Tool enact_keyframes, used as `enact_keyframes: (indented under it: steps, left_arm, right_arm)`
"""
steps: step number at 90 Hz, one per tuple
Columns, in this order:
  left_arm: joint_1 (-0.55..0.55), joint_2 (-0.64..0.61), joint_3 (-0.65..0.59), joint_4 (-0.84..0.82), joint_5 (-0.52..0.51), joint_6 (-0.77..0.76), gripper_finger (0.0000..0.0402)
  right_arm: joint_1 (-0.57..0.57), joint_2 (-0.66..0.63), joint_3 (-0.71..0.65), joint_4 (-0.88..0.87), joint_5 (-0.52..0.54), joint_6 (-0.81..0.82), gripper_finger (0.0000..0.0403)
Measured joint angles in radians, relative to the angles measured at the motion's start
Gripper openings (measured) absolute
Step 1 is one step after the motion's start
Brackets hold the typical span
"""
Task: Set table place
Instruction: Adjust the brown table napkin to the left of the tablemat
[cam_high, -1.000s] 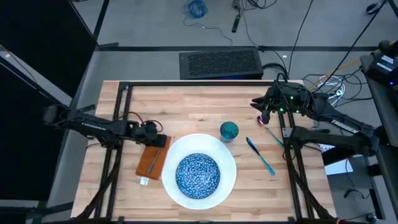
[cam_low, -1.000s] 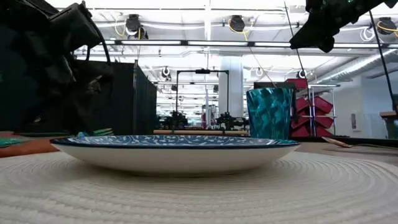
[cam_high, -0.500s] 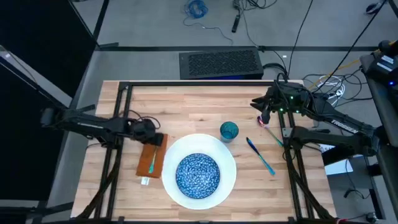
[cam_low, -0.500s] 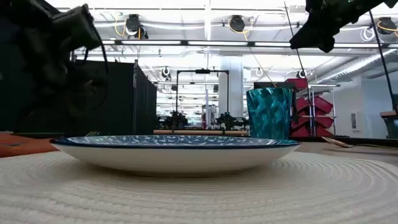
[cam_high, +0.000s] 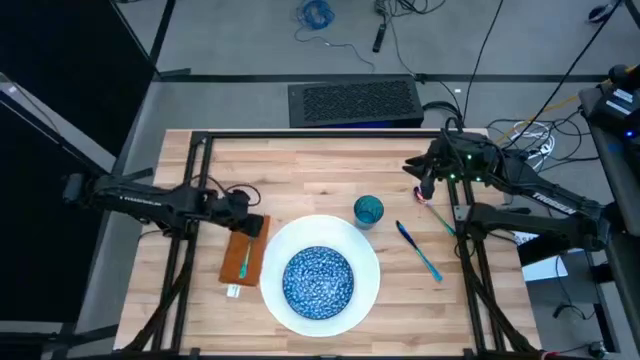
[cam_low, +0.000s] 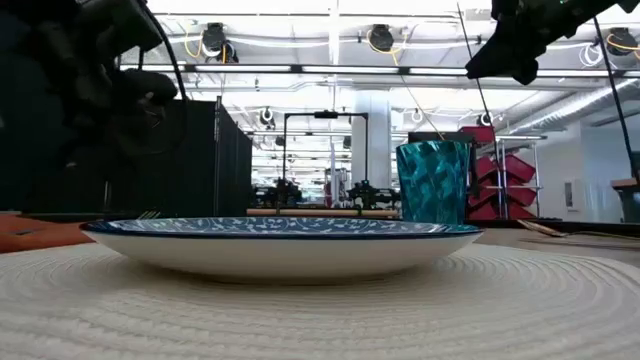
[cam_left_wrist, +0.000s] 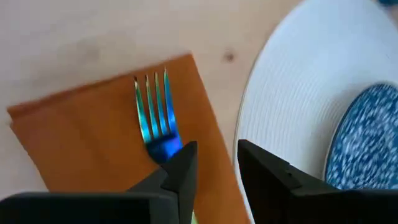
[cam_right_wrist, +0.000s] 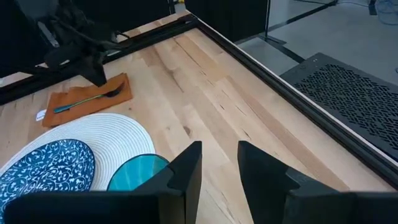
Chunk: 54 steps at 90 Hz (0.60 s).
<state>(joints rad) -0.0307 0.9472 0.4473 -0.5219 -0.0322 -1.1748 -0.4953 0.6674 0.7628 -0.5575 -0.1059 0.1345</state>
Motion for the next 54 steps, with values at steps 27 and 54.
enact_keyframes:
  steps: [27, 54]
  left_arm:
    - [-0.103, 0.001, -0.019, -0.079, -0.021, -0.101, 0.0099]
    - [-0.129, 0.002, -0.077, -0.089, -0.096, -0.129, 0.0099]
  right_arm:
    - [0.0, 0.0, 0.0, 0.0, 0.0, 0.0, 0.0091]
    - [0.0, 0.0, 0.0, 0.009, 0.0, 0.004, 0.0091]
